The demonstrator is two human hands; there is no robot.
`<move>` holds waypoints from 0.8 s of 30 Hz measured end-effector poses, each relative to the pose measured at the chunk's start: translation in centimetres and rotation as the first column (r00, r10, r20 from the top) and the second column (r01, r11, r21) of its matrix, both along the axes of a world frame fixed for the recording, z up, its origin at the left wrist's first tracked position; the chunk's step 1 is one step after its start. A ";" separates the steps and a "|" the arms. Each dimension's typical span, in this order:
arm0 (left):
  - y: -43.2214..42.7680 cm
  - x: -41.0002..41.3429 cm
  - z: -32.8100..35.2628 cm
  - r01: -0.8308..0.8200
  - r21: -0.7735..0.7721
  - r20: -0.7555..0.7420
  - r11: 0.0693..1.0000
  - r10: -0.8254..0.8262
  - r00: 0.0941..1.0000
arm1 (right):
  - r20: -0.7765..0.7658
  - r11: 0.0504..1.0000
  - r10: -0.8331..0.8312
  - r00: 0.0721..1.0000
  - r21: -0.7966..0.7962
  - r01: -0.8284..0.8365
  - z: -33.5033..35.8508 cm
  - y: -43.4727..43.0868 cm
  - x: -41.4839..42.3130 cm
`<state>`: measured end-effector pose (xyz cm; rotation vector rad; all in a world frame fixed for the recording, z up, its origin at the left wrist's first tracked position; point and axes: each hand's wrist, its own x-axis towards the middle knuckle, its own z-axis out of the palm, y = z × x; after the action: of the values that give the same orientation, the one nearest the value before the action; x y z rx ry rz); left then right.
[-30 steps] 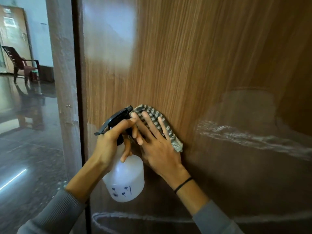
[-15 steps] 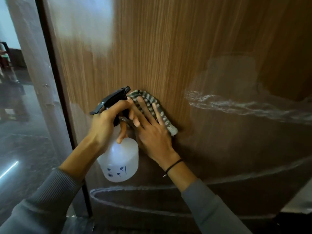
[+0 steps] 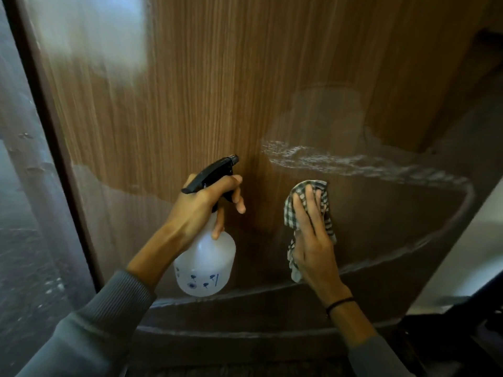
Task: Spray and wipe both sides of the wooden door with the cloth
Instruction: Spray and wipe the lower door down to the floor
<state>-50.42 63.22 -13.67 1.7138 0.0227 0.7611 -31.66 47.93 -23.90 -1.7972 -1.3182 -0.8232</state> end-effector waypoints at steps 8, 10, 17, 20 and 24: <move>-1.5 3.1 -0.7 -0.055 -0.049 -0.056 0.997 0.052 0.997 | -0.118 0.930 0.086 0.989 0.365 -0.038 4.0 -1.1 -1.6; -1.3 3.5 -0.6 -0.091 -0.070 -0.069 0.993 0.086 0.994 | -0.102 0.887 0.092 0.991 0.461 -0.035 5.6 -1.1 -1.8; 0.0 2.6 -0.3 -0.034 -0.089 0.043 0.995 0.038 0.998 | 0.255 0.970 -0.047 0.966 0.243 -0.017 11.7 7.5 -3.0; 0.2 2.9 -0.3 -0.032 -0.089 0.057 0.996 0.037 0.998 | 0.517 0.989 -0.140 0.844 0.118 0.092 13.9 9.2 -2.0; 0.9 3.8 0.0 -0.023 -0.128 0.089 0.991 0.035 0.995 | 0.442 0.950 -0.256 0.860 0.279 0.140 19.1 6.0 2.7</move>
<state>-46.66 64.07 -13.63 1.5596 0.0332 0.8412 -28.95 53.97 -4.78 -1.6108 -1.2655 -1.5497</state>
